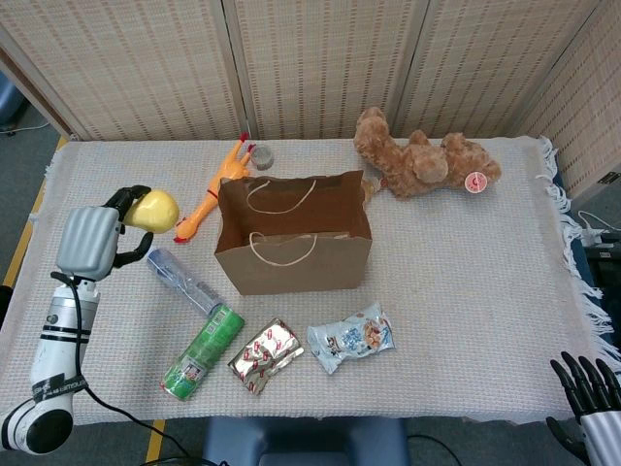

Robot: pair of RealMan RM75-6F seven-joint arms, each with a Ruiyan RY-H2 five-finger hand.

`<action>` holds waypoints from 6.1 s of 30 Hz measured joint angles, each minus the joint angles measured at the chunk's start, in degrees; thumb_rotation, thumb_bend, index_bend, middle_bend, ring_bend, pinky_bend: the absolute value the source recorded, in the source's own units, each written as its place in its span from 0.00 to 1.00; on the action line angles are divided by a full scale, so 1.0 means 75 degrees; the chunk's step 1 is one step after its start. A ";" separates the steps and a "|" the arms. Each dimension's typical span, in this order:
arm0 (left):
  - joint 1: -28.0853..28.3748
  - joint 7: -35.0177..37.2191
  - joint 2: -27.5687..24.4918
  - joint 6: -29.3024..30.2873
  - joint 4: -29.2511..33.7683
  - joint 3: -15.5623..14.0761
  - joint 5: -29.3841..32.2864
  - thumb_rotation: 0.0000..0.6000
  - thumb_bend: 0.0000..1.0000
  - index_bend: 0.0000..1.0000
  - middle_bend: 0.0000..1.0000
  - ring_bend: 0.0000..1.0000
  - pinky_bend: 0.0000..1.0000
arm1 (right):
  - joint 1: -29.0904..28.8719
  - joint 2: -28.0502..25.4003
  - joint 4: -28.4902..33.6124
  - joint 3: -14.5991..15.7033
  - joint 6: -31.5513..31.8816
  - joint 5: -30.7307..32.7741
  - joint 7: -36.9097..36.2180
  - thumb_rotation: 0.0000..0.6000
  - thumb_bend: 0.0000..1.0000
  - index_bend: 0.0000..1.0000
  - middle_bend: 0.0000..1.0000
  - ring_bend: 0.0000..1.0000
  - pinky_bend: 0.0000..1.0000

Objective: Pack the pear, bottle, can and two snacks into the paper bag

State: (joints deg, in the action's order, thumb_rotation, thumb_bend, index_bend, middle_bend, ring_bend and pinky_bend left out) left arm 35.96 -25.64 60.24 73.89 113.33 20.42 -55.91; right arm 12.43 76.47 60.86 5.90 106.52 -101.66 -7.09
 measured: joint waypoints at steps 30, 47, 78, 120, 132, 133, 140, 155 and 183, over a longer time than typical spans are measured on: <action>0.3348 -0.3329 0.2873 0.0038 0.0058 0.0168 0.1670 1.00 0.45 0.18 0.14 0.13 0.28 | 0.0025 0.0027 -0.0041 -0.0043 -0.0016 0.0129 -0.0275 1.00 0.23 0.00 0.00 0.00 0.00; 0.3287 -0.2887 0.2491 0.0349 0.0664 0.0246 0.1417 1.00 0.40 0.00 0.00 0.00 0.13 | 0.0012 0.0028 -0.0035 -0.0040 -0.0014 0.0107 -0.0257 1.00 0.23 0.00 0.00 0.00 0.00; -0.1224 0.1614 -0.0986 0.1149 0.0312 -0.2249 -0.2227 1.00 0.35 0.06 0.00 0.00 0.16 | -0.0007 0.0031 0.0025 -0.0039 0.0008 0.0024 0.0103 1.00 0.23 0.00 0.00 0.00 0.00; 0.1037 -0.0374 0.1177 -0.3783 -0.2977 -0.2364 -0.4934 1.00 0.35 0.07 0.01 0.00 0.21 | 0.0039 0.0007 0.0079 -0.0034 -0.0018 0.0117 -0.0119 1.00 0.23 0.00 0.00 0.00 0.00; 0.1342 -0.0555 0.1297 -0.4355 -0.3686 -0.2289 -0.3994 1.00 0.38 0.10 0.03 0.01 0.22 | 0.0044 -0.0002 0.0132 -0.0047 -0.0037 0.0141 -0.0111 1.00 0.23 0.00 0.00 0.00 0.00; 0.1340 -0.0562 0.1306 -0.4368 -0.3747 -0.2318 -0.3967 1.00 0.38 0.11 0.04 0.01 0.23 | 0.0043 -0.0004 0.0134 -0.0047 -0.0035 0.0137 -0.0112 1.00 0.23 0.00 0.00 0.00 0.00; 0.1257 -0.0508 0.1371 -0.4355 -0.4197 -0.2575 -0.3877 1.00 0.38 0.17 0.10 0.05 0.26 | 0.0043 -0.0005 0.0120 -0.0041 -0.0030 0.0124 -0.0126 1.00 0.23 0.00 0.00 0.00 0.00; 0.1009 0.0147 0.1701 -0.4176 -0.5080 -0.2992 -0.3889 1.00 0.39 0.20 0.15 0.13 0.34 | 0.0036 -0.0012 0.0154 -0.0044 -0.0042 0.0107 -0.0039 1.00 0.23 0.00 0.00 0.00 0.00; 0.0394 0.1171 0.0129 -0.1847 -0.3867 -0.1634 -0.3211 1.00 0.63 0.65 0.65 0.58 0.68 | 0.0055 0.0019 0.0065 -0.0039 0.0010 0.0082 -0.0095 1.00 0.23 0.00 0.00 0.00 0.00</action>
State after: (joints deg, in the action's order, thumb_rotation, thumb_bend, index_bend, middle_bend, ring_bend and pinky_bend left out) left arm 38.91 -16.86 61.21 60.04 84.33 8.16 -79.99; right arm 12.84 76.61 61.34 5.61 106.60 -101.04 -7.81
